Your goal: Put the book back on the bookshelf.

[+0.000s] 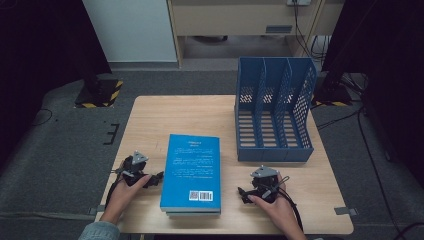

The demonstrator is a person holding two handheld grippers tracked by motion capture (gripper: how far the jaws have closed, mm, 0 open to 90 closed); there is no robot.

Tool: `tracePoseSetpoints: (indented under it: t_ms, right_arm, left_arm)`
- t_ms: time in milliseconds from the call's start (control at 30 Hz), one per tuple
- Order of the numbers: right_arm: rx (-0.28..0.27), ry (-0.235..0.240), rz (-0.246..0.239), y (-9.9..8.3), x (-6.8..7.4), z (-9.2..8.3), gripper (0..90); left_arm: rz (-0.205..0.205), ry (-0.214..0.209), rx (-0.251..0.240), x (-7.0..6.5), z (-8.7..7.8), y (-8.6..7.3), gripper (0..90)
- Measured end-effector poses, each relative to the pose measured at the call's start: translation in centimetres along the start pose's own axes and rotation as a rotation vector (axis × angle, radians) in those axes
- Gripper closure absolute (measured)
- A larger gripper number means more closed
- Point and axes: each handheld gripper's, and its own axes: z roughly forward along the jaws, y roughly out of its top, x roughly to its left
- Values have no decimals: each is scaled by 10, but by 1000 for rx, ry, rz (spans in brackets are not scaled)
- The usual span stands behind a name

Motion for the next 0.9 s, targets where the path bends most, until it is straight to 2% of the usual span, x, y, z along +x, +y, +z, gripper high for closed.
tracePoseSetpoints:
  t_ms: [333,367,400,433,467,533,600,633,700,767,800,867,900]
  right_arm:
    - [-3,0,7,2,-1,2,19]
    - [-4,12,7,2,-1,1,21]
    - [-13,59,-9,2,-2,0,21]
    - [-13,59,-9,2,-2,0,21]
    - [-12,81,-12,1,-1,-1,27]
    - [-10,94,-10,2,1,-3,57]
    - [-5,119,-22,6,6,-8,67]
    - [-5,119,-22,6,6,-8,67]
    - [-17,132,-34,14,10,-17,83]
    - [-31,128,-68,26,14,-27,83]
    - [-57,132,-94,42,20,-39,92]
    - [-61,130,-99,46,22,-41,94]
    - [-57,132,-111,62,27,-49,96]
  left_arm:
    - [-7,4,-1,-3,-1,-1,0]
    - [-14,10,4,-4,-2,-1,0]
    - [-23,18,18,-5,-3,1,24]
    - [-23,18,18,-5,-3,1,36]
    - [-24,18,16,-6,-4,1,36]
    - [-49,2,4,-3,-5,1,41]
    - [-70,-8,-36,2,-15,3,37]
    - [-70,-8,-36,2,-15,3,38]
    - [-74,-33,-61,3,-23,5,38]
    - [-62,-22,-80,2,-32,8,38]
    - [-59,-19,-106,1,-40,10,43]
    - [-62,-26,-113,0,-45,12,43]
    - [-65,-35,-116,-1,-48,14,44]
